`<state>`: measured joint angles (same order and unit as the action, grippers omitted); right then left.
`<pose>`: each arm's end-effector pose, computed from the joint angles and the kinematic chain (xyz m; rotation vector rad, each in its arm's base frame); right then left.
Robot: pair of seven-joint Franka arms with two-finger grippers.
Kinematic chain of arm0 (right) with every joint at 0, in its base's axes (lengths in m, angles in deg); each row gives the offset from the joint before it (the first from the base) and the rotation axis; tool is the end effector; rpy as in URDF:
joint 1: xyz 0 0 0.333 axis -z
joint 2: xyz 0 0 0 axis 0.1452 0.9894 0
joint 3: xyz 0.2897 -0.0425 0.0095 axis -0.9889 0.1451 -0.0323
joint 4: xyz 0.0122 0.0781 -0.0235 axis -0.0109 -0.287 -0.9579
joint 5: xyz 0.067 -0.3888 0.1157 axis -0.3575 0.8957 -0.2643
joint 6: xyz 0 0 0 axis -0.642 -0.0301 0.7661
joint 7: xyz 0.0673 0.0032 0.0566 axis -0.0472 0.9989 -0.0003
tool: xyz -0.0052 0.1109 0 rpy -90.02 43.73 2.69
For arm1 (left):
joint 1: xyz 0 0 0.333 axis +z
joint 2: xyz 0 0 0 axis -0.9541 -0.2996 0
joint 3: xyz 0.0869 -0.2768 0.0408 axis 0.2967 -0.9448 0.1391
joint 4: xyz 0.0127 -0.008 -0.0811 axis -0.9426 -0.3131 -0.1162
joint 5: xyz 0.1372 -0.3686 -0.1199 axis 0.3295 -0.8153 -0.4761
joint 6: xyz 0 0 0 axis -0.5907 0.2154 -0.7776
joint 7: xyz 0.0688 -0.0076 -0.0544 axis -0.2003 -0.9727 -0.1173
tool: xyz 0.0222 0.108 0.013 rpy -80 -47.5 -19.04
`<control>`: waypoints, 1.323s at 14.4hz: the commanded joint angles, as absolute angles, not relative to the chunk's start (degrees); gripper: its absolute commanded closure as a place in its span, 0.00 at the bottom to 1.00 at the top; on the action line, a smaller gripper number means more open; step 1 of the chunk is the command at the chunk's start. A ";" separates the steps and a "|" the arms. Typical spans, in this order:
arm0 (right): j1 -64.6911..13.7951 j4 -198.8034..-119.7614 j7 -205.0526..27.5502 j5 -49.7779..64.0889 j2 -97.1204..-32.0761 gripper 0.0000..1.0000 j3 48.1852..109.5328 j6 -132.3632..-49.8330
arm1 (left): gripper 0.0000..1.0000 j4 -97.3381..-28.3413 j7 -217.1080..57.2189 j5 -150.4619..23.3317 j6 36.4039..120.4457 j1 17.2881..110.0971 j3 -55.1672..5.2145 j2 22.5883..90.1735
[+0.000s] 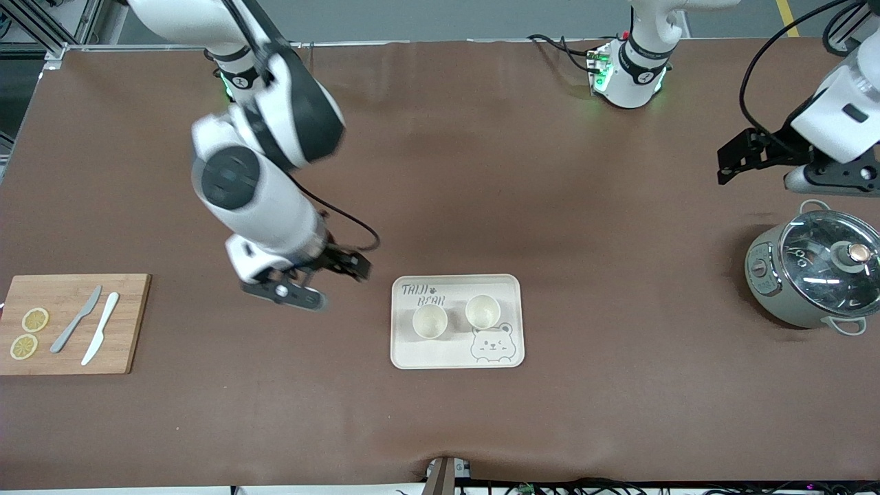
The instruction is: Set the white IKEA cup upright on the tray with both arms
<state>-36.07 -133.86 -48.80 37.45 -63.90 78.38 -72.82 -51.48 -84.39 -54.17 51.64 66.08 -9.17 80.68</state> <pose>0.6299 0.2883 0.4842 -3.0562 0.3370 0.0689 0.5736 -0.0890 0.6000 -3.1308 0.1890 -0.0177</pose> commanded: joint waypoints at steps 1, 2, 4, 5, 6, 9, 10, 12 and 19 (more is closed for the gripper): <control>-30.25 -149.60 -56.19 37.94 -78.18 0.00 77.54 -71.98 | 0.00 -58.75 -90.94 -55.36 55.30 66.41 -7.45 84.90; -27.45 -153.30 -58.99 38.11 -82.13 0.00 77.54 -72.16 | 0.00 -58.67 -91.31 -55.71 55.30 66.50 -6.31 84.73; -21.04 -157.80 -70.30 39.86 -87.42 0.00 77.63 -71.89 | 0.00 -58.14 -90.97 -58.08 55.48 66.94 -5.51 84.20; -17.09 -159.12 -76.89 40.31 -89.10 0.00 77.63 -71.89 | 0.00 -57.62 -90.97 -58.09 55.57 67.12 -5.51 84.11; -13.05 -159.75 -82.17 40.31 -89.73 0.00 77.54 -71.89 | 0.00 -56.65 -90.97 -57.91 55.66 67.12 -5.51 83.85; -5.38 -160.28 -89.77 40.31 -89.21 0.00 77.54 -74.16 | 0.00 -52.00 -90.97 -57.74 55.22 66.77 -5.68 82.18; -4.49 -160.80 -90.39 40.31 -89.12 0.00 77.54 -75.40 | 0.00 -51.20 -90.88 -57.74 54.87 66.59 -5.77 82.09; -4.31 -160.90 -90.40 40.40 -89.12 0.00 77.63 -75.67 | 0.00 -51.11 -89.66 -57.65 53.55 66.33 -6.21 82.27; -4.75 -157.56 -89.26 43.92 -87.80 0.00 77.45 -75.41 | 0.00 -51.46 -89.90 -56.51 50.56 66.33 -7.44 82.18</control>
<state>-4.92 -159.22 -90.43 42.82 -88.27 77.69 -75.99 -52.26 -88.56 -56.74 51.89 66.13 -7.07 82.53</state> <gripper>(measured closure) 0.000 0.000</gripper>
